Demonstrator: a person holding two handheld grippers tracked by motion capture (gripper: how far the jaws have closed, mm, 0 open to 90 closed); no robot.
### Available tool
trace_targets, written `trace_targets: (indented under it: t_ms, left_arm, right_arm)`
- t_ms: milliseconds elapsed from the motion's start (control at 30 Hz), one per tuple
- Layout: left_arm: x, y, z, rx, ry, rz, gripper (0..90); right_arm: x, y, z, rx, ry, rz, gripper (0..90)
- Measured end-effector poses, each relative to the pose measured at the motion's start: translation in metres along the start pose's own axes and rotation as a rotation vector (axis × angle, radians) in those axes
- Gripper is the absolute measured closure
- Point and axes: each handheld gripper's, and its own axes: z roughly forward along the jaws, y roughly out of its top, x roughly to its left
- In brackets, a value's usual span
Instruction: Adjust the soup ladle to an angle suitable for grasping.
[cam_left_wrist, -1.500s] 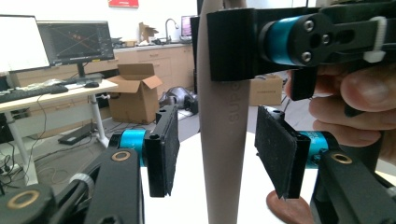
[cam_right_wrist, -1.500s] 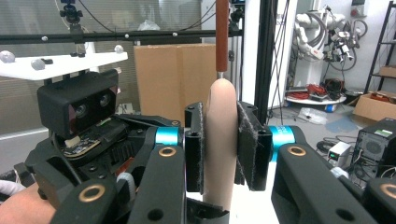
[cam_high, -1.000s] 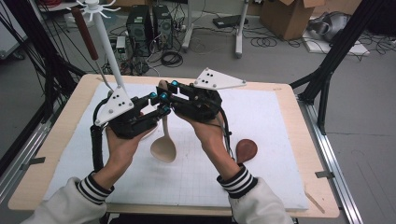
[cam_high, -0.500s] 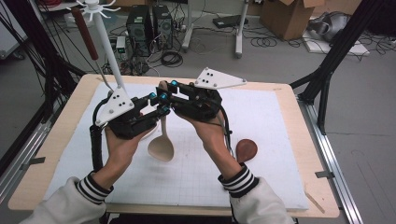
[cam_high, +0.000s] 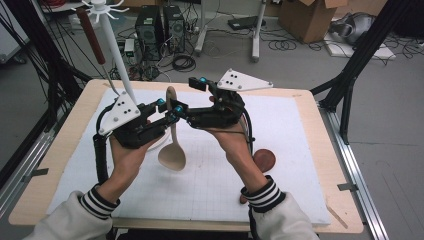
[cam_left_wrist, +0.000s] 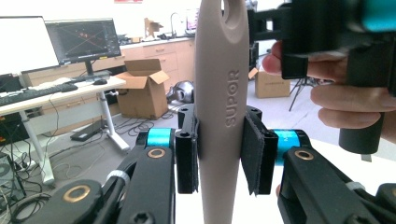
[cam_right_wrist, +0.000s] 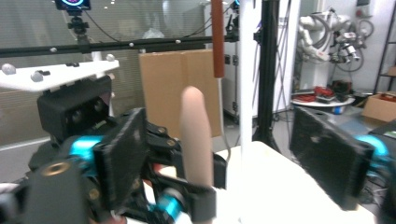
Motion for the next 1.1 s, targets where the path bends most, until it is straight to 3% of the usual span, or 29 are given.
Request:
trace_targets:
  t_ms: [200, 467, 633, 1000, 1100]
  left_arm:
    - [0.004, 0.002, -0.006, 0.007, 0.013, 0.001, 69.3]
    - [0.012, 0.006, -0.015, 0.015, 0.035, -0.004, 69.3]
    - [0.016, 0.007, -0.022, 0.030, 0.042, -0.012, 69.3]
    - [0.031, 0.009, -0.042, 0.027, 0.072, -0.050, 69.3]
    - [0.036, 0.010, -0.048, 0.020, 0.080, -0.063, 69.3]
  right_arm:
    - [-0.003, 0.004, -0.013, -0.003, 0.000, -0.019, 0.4]
    - [-0.009, 0.005, -0.037, 0.025, -0.006, -0.069, 0.3]
    - [-0.015, 0.005, -0.054, 0.020, -0.020, -0.062, 0.3]
    - [-0.028, -0.002, -0.101, 0.023, -0.101, -0.105, 0.3]
    - [-0.033, -0.011, -0.114, 0.050, -0.129, -0.114, 0.4]
